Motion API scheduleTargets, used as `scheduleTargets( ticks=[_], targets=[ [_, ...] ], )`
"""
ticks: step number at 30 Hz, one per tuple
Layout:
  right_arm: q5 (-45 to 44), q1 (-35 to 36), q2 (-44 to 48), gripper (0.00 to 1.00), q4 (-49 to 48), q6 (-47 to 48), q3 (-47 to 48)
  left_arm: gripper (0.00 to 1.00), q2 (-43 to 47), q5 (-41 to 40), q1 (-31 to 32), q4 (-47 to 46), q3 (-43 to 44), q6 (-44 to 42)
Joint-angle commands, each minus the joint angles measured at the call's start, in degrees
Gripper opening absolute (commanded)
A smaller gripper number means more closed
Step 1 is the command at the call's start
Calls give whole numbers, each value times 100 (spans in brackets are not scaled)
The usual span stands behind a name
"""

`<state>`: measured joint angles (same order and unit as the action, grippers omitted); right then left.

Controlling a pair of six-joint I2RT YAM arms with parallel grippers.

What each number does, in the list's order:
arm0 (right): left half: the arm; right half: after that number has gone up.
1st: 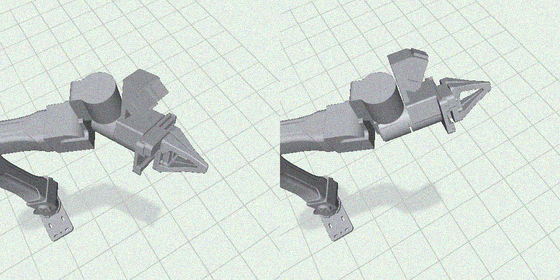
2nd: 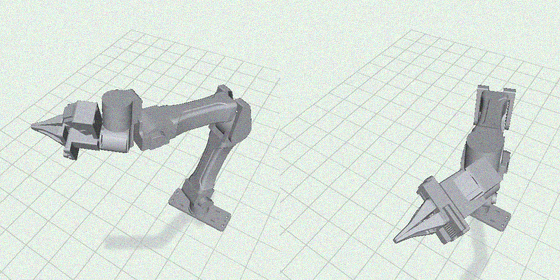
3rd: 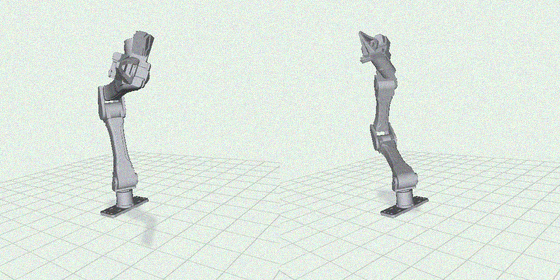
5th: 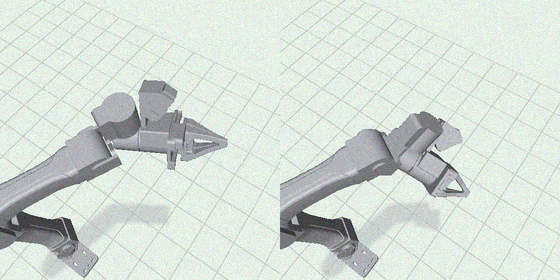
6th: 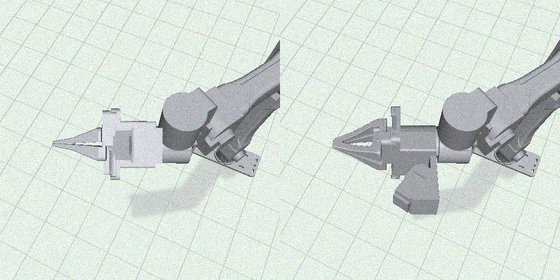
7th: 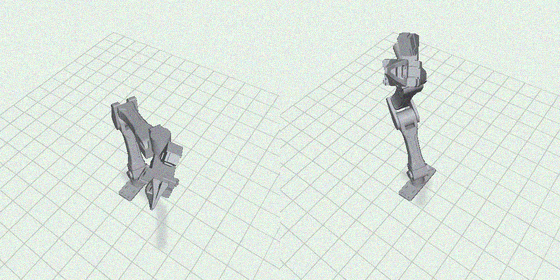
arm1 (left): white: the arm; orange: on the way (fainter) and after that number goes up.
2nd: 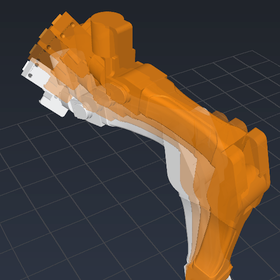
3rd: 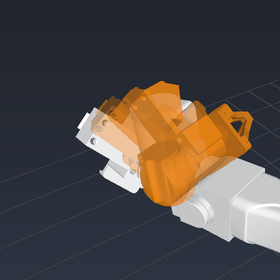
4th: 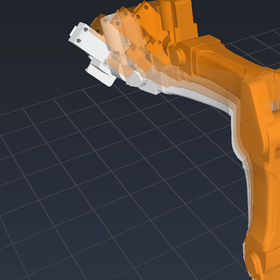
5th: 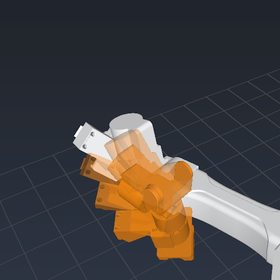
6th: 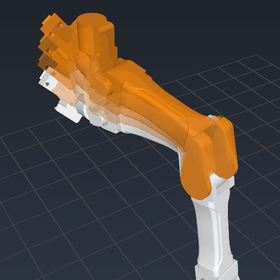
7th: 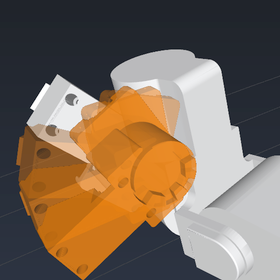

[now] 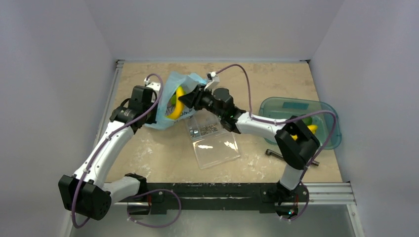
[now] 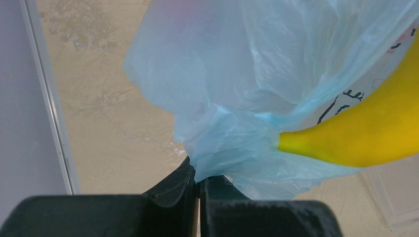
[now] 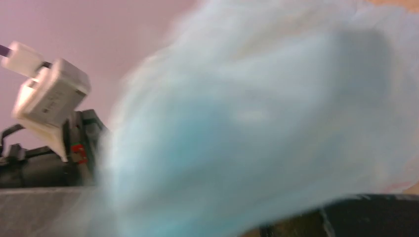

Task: Take the fake fruits out of the plastic bag
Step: Take out the fake fruit from the plastic bag, then place the fake fruit in the bin.

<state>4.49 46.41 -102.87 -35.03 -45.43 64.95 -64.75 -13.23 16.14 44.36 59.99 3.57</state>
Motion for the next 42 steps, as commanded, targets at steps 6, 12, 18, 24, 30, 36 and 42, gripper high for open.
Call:
scheduleTargets(
  ticks=[6, 12, 18, 24, 30, 36, 42],
  targets=[
    [306, -531, 840, 0, -413, -38, -293, 0, 208, 17, -32, -204, -9, -14],
    [434, -635, 992, 0, -289, -8, -203, 0, 204, -191, -34, -148, 11, 12],
    [572, -891, 1381, 0, 161, 122, -93, 0, 244, -345, -32, -139, -5, 56],
    [431, -1272, 2071, 0, 508, 355, -389, 0, 257, -304, -32, -134, 2, 65],
    [-90, -2064, 3046, 0, 617, 264, -1164, 0, 293, -179, -32, -113, 5, 60],
    [-1464, -2720, 4365, 0, 1253, 394, -2064, 0, 305, -46, -32, -114, 4, 38],
    [-3435, -2924, 5217, 0, 2380, 306, -2543, 0, 325, 124, -32, -116, -11, -3]
  ],
)
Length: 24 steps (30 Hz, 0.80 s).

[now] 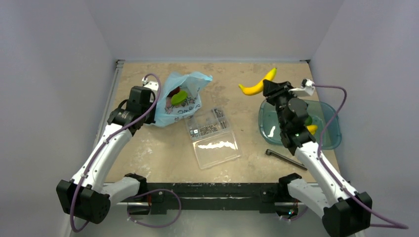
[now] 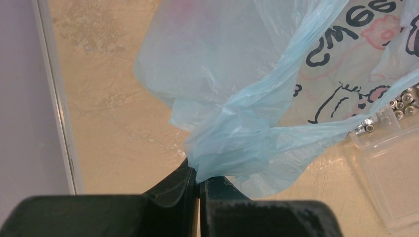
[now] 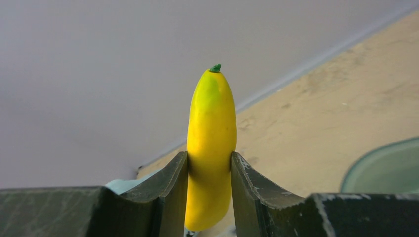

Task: Take the fake fruits out of the plastic bag
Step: Place the fake fruit in the bin.

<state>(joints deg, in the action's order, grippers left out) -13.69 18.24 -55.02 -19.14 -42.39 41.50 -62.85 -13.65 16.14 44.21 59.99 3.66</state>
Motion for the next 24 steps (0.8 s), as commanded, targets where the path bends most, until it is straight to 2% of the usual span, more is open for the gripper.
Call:
scheduleTargets(
  ticks=[1, 7, 11, 16, 24],
  targets=[
    [-1790, -162, 513, 0, 949, -43, -255, 0, 154, 200, -32, -111, -17, -14],
    [-2340, -548, 578, 0, 2147, -886, -507, 0, 203, 585, -69, -153, -72, -73],
    [-2332, -842, 424, 0, 2742, -1342, -700, 0, 229, 879, -149, -218, -110, -68],
    [-2288, -980, 400, 0, 3096, -1708, -998, 0, 203, 1174, -249, -265, -117, -32],
    [-2036, -1460, 263, 0, 3041, -1826, -1288, 0, 172, 1339, -278, -265, -127, -49]
  ],
)
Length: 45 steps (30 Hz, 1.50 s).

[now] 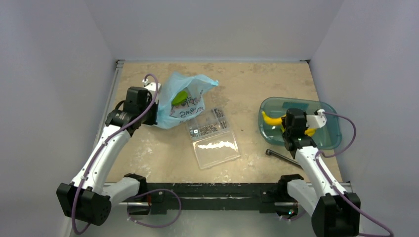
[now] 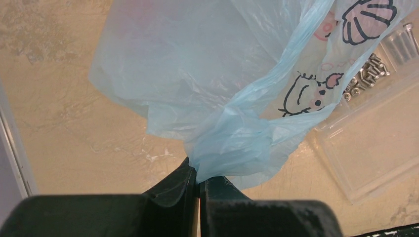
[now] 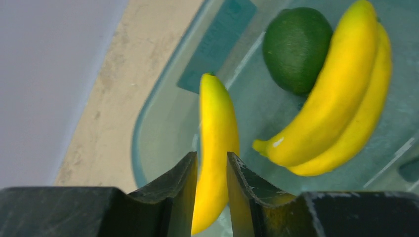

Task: Take the fake fruits out of the plastic bag
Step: Place the fake fruit in the bin, then take out the fake fruit from the plastic bag.

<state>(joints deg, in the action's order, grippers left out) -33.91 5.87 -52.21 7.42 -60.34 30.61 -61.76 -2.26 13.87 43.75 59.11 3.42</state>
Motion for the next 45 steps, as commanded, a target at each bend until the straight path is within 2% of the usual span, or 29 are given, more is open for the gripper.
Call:
scheduleTargets(
  ticks=[1, 7, 11, 12, 15, 17, 21, 24, 30, 34, 40, 45],
  targets=[
    [55, -277, 66, 0, 340, 43, -224, 0, 67, 200, -51, -220, -40, -32],
    [-33, -448, 401, 0, 598, 372, -152, 0, -22, 177, -51, -138, 30, -89],
    [375, -455, 395, 1, 20, 979, -314, 0, -58, 84, -51, -105, 58, -118],
    [718, -455, 306, 8, -335, 1357, -342, 0, -89, 99, -51, -59, 80, -136],
    [1547, -449, -176, 30, -493, 2134, 12, 0, -127, 173, -52, -40, 102, -164],
    [2573, -443, -450, 47, -702, 2653, 291, 0, -129, 192, -51, -50, 85, -183],
    [3846, -113, -658, 60, -1248, 3025, 633, 0, -160, 146, -51, -47, 74, -216],
    [4189, 759, -725, 71, -1694, 3376, 908, 0, -210, 129, -52, -14, 79, -222],
    [4558, 2590, -1427, 72, -2750, 3554, 1439, 0, -302, 29, -51, 90, 107, -237],
    [4674, 3450, -2215, 66, -3695, 3646, 1697, 0, -363, -21, -52, 118, 90, -269],
    [4324, 4231, -3599, 62, -4461, 3910, 2314, 0, -563, -132, -4, 177, 79, -300],
    [3933, 4294, -4619, 50, -5109, 3111, 2801, 0, -735, -156, 107, 230, 127, -316]
  ],
)
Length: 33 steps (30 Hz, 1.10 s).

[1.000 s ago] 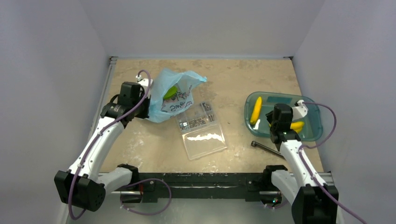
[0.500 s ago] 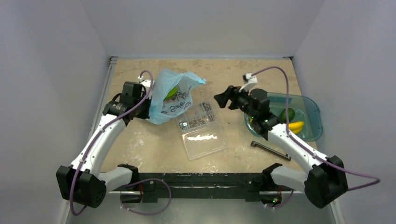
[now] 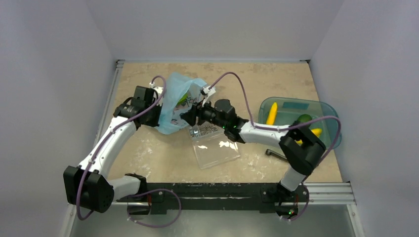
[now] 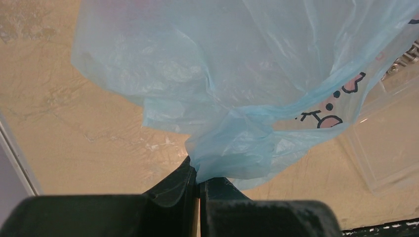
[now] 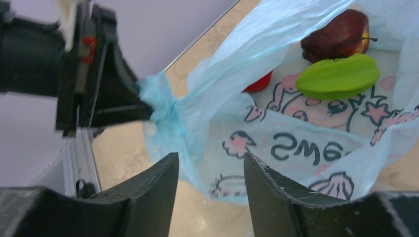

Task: Take the fake fruits out of the plastic bag
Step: Take out the fake fruit from the plastic bag.

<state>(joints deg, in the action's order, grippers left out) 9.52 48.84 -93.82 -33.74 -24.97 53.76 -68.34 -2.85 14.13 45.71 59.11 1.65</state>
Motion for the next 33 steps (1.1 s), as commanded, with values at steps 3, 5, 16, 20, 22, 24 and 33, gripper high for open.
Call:
scheduleTargets(
  ticks=[3, 5, 16, 20, 22, 24, 33],
  targets=[
    [-800, 8, -1030, 43, -1230, -857, 721, 0, -99, -67, 96, 2, 127, -130],
    [-1106, 12, -1352, 38, -1231, -1127, 885, 0, -95, -51, 109, -18, 136, -128],
    [-2578, 20, -2796, 35, -724, -2121, 2108, 0, -66, -41, 132, -63, 161, -108],
    [-2799, 23, -3216, 37, -318, -2648, 2616, 0, -42, -81, 134, -70, 154, -102],
    [-2881, 20, -3383, 39, -86, -2899, 2858, 0, -23, -93, 134, -95, 153, -95],
    [-2932, 20, -3522, 40, 115, -3044, 3105, 0, -13, -114, 134, -97, 153, -97],
    [-3221, 12, -3959, 57, 1261, -3508, 3971, 0, 50, -181, 134, -138, 162, -95]
  ],
)
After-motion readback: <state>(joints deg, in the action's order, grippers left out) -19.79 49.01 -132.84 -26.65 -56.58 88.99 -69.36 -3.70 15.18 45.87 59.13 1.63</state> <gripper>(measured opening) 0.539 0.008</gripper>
